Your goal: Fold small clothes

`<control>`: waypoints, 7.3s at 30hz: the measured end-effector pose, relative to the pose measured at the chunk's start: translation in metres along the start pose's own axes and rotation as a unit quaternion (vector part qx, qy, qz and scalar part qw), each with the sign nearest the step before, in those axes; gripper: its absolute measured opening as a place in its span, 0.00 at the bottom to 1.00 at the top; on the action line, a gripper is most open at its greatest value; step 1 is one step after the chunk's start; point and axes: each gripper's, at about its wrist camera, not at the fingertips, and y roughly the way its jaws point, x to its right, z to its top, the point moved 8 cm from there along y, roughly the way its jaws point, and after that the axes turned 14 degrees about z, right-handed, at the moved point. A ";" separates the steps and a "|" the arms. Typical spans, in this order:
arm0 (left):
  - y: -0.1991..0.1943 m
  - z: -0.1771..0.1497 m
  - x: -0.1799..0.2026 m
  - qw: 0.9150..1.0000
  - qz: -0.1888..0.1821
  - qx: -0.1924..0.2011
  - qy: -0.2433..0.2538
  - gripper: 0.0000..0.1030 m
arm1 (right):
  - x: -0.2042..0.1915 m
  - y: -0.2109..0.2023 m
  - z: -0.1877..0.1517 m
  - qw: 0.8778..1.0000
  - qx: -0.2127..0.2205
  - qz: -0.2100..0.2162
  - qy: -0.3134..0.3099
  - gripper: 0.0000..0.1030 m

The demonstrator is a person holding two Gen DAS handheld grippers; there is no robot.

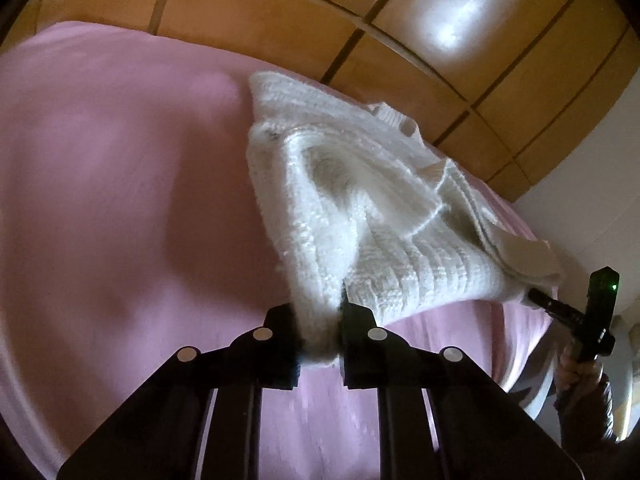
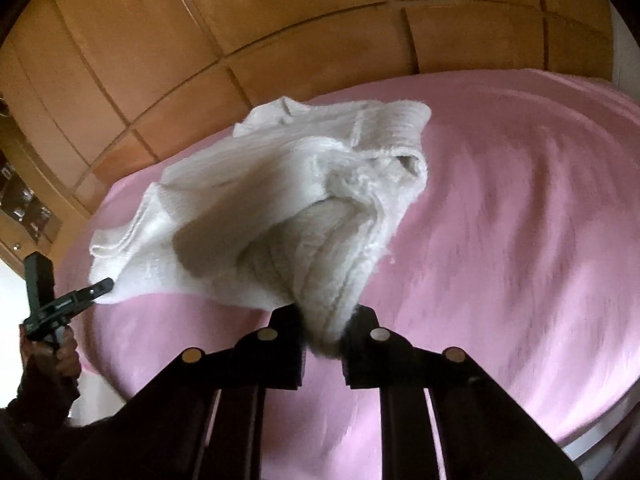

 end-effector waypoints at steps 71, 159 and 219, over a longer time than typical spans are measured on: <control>-0.001 0.148 0.020 0.989 0.078 0.124 0.021 0.05 | 0.024 0.012 0.153 0.987 0.110 -0.118 -0.023 0.06; 0.005 0.084 0.126 0.977 0.151 0.127 0.080 0.67 | -0.022 0.079 0.058 0.991 0.048 -0.119 -0.050 0.97; 0.037 0.023 0.113 0.992 0.103 0.024 0.070 0.73 | 0.068 0.013 0.006 0.986 0.063 0.049 0.145 0.58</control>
